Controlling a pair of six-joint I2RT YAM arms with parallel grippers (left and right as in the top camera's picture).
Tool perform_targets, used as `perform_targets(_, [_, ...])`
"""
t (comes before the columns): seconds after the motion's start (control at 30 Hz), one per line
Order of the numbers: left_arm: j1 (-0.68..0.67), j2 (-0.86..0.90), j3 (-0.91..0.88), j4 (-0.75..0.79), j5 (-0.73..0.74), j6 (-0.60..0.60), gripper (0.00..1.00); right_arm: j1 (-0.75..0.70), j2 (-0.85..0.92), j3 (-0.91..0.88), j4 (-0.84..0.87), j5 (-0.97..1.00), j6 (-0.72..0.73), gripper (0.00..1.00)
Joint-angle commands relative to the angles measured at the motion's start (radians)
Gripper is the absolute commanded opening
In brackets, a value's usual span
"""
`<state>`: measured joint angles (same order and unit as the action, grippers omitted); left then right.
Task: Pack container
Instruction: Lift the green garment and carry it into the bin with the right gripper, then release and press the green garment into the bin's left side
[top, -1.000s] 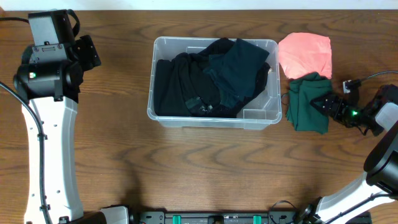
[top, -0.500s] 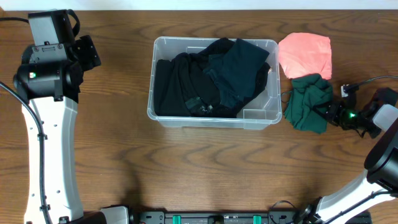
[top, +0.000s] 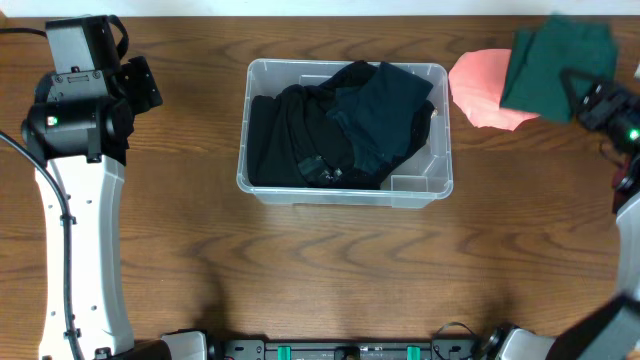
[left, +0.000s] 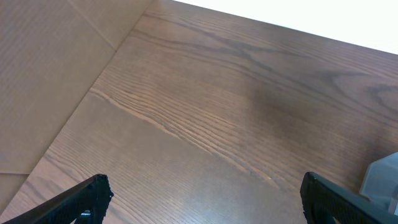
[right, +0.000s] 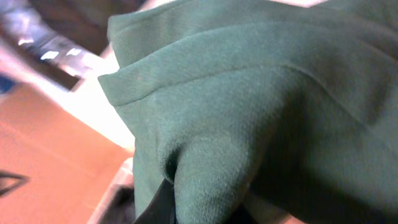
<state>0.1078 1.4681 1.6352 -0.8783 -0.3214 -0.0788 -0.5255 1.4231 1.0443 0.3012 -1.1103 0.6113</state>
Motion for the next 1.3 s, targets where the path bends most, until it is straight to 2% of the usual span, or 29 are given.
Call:
perform_targets(0.0, [0.003,0.002,0.005,0.0,-0.013,-0.013,0.98,0.092,-0.084,0.01,0.146,-0.05,0.323,0.01])
perform_targets(0.07, [0.003,0.002,0.005,0.0,-0.013,-0.013,0.98,0.159,-0.1,0.01,0.24,-0.025,0.392,0.01])
perform_targets(0.17, [0.003,0.002,0.005,0.0,-0.013,-0.013,0.98,0.267,-0.095,0.008,0.263,0.026,0.403,0.01])
perform_targets(0.33, [0.003,0.002,0.005,0.0,-0.013,-0.013,0.98,0.467,-0.021,0.006,0.266,0.08,0.306,0.01])
perform_targets(0.43, [0.003,0.002,0.005,0.0,-0.013,-0.013,0.98,0.587,0.048,0.006,0.274,0.125,0.196,0.01])
perform_targets(0.57, [0.003,0.002,0.005,0.0,-0.013,-0.013,0.98,0.723,0.171,0.006,0.412,0.188,0.154,0.01])
perform_targets(0.7, [0.003,0.002,0.005,0.0,-0.013,-0.013,0.98,0.827,0.28,0.007,0.553,0.214,0.159,0.01])
perform_targets(0.93, [0.003,0.002,0.005,0.0,-0.013,-0.013,0.98,0.88,0.458,0.007,0.536,0.229,0.135,0.01])
perform_targets(1.03, [0.003,0.002,0.005,0.0,-0.013,-0.013,0.98,0.877,0.528,0.007,0.517,0.182,0.211,0.01])
perform_targets(1.27, [0.003,0.002,0.005,0.0,-0.013,-0.013,0.98,0.897,0.567,0.007,0.49,0.149,0.545,0.01])
